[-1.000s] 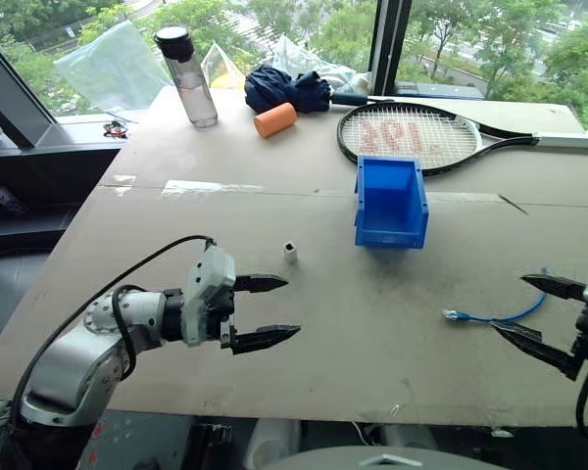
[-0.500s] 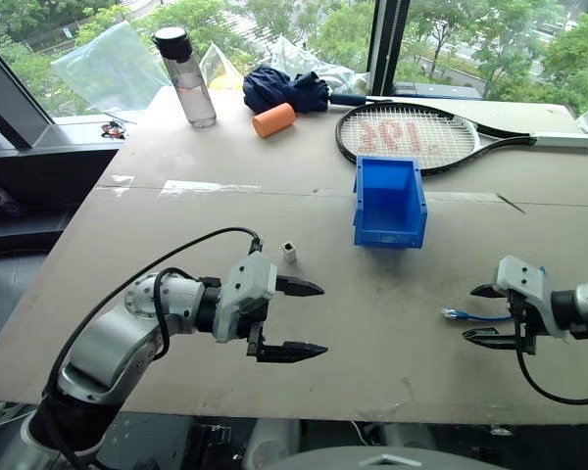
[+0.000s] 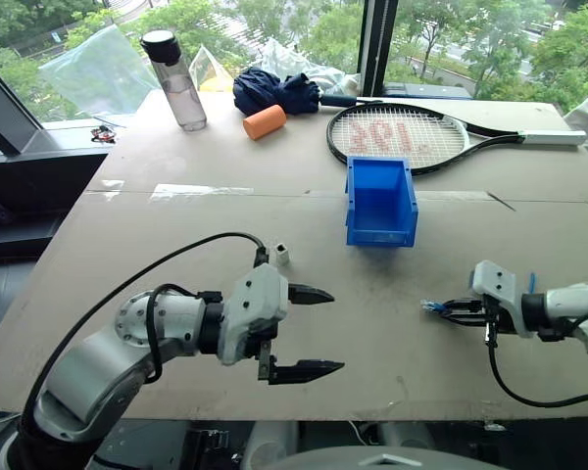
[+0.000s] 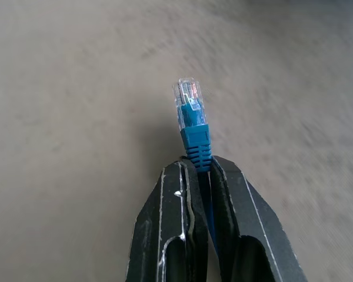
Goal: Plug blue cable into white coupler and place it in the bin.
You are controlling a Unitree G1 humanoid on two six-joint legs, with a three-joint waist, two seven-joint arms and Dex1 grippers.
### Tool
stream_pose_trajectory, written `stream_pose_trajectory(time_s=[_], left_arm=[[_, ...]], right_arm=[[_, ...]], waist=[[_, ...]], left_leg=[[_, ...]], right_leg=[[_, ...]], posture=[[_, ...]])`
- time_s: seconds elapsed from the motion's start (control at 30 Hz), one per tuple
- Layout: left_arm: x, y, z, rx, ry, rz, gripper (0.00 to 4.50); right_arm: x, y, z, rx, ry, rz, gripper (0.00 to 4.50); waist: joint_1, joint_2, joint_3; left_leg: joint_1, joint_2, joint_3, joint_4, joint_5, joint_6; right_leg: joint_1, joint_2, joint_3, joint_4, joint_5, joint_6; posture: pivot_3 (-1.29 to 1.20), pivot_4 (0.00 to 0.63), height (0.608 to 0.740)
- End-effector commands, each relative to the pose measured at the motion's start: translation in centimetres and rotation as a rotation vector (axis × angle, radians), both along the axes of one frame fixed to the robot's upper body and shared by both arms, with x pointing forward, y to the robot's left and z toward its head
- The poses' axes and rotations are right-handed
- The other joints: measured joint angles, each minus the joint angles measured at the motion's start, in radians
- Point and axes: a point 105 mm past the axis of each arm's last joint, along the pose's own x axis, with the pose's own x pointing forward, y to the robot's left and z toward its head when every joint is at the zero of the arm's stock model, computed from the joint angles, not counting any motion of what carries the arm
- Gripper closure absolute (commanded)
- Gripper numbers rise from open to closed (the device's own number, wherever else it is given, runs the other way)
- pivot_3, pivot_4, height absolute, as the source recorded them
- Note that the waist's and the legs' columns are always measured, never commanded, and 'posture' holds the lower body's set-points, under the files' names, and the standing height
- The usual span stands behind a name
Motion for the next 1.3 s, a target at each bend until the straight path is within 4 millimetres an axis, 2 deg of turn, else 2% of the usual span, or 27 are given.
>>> stream_pose_trajectory(time_s=[0.03,0.2,0.33,0.47,0.53,0.6,0.73,0.87,0.93,1.1,1.3], left_arm=[[-0.3,-0.1,1.0,-0.031,-0.015,0.029,0.0],[0.4,1.0,0.6,0.002,-0.025,0.092,0.0],[3.2,2.3,-0.6,0.05,-0.079,0.184,0.0],[4.3,2.8,-1.7,0.086,-0.071,0.229,0.0],[4.4,2.7,-2.2,0.09,-0.064,0.214,0.0],[4.7,2.4,-2.9,0.094,-0.061,0.193,0.0],[5.5,1.9,-3.9,0.087,-0.056,0.168,0.0],[7.7,0.4,-5.5,0.098,-0.051,0.14,0.0],[8.4,-0.1,-6.0,0.103,-0.055,0.126,0.0],[11.2,-3.2,-8.2,0.102,-0.064,0.091,0.0],[13.3,-5.2,-8.6,0.081,-0.055,0.077,0.0]], right_arm=[[0.8,2.9,2.0,0.014,-0.104,0.077,4.37],[2.2,4.8,1.8,-0.045,-0.141,0.126,4.37],[4.7,6.2,1.7,-0.089,-0.194,0.13,4.37],[5.4,6.5,1.4,-0.108,-0.188,0.144,4.37],[5.5,6.4,1.7,-0.091,-0.194,0.127,3.72],[4.9,5.8,2.0,-0.08,-0.188,0.128,3.01],[3.2,5.3,3.1,-0.005,-0.172,0.117,1.04],[0.1,4.1,5.5,0.179,-0.221,0.06,1.04],[-0.8,3.7,6.0,0.234,-0.24,0.017,1.04],[-4.2,1.2,5.5,0.297,-0.256,-0.194,1.04],[-5.8,1.5,5.8,0.298,-0.272,-0.312,1.04]], waist=[[0.002,0.001,0.0],[0.009,0.0,0.0],[0.007,0.001,0.001],[0.011,0.001,0.001],[0.011,0.001,0.001],[0.013,0.002,0.001],[0.021,0.002,0.001],[0.036,0.002,0.001],[0.032,0.002,0.001],[0.036,0.002,-0.002],[0.017,0.003,-0.002]], left_leg=[[0.0,0.0,0.0,0.0,0.0,0.0],[-0.001,-0.001,0.0,0.001,0.0,0.0],[-0.001,-0.001,0.0,0.001,0.0,0.0],[-0.001,-0.002,0.0,0.001,0.0,0.0],[-0.002,-0.002,0.0,0.0,0.0,0.0],[-0.002,-0.002,0.0,0.0,0.0,0.0],[-0.001,-0.002,0.0,0.0,0.0,0.0],[-0.002,-0.003,-0.001,0.001,0.0,0.0],[-0.002,-0.003,-0.001,0.002,0.0,0.0],[-0.002,-0.003,-0.001,0.002,0.0,0.0],[-0.001,-0.004,-0.003,0.003,0.0,0.0]], right_leg=[[0.0,0.0,0.0,0.0,0.0,0.0],[0.0,-0.001,0.0,0.0,0.0,0.0],[0.0,-0.001,0.0,-0.001,0.0,-0.001],[0.0,-0.001,0.0,-0.001,0.001,-0.002],[-0.001,-0.001,0.0,-0.001,0.001,-0.001],[-0.001,-0.001,0.0,-0.001,0.001,-0.001],[0.0,-0.001,0.0,-0.001,0.001,-0.001],[0.0,-0.002,-0.001,-0.001,0.001,-0.001],[0.001,-0.002,-0.002,-0.001,0.001,-0.001],[0.001,-0.002,-0.002,-0.001,0.003,0.003],[0.002,-0.002,-0.002,0.0,0.002,0.003]], posture=[[0.0,0.15,0.74],[0.0,0.15,0.74],[0.0,0.15,0.74],[0.0,0.15,0.74],[0.0,0.15,0.74],[0.0,0.15,0.74],[0.0,0.15,0.74],[0.0,0.15,0.74],[0.0,0.15,0.74],[0.0,0.15,0.74],[0.0,0.15,0.74]])
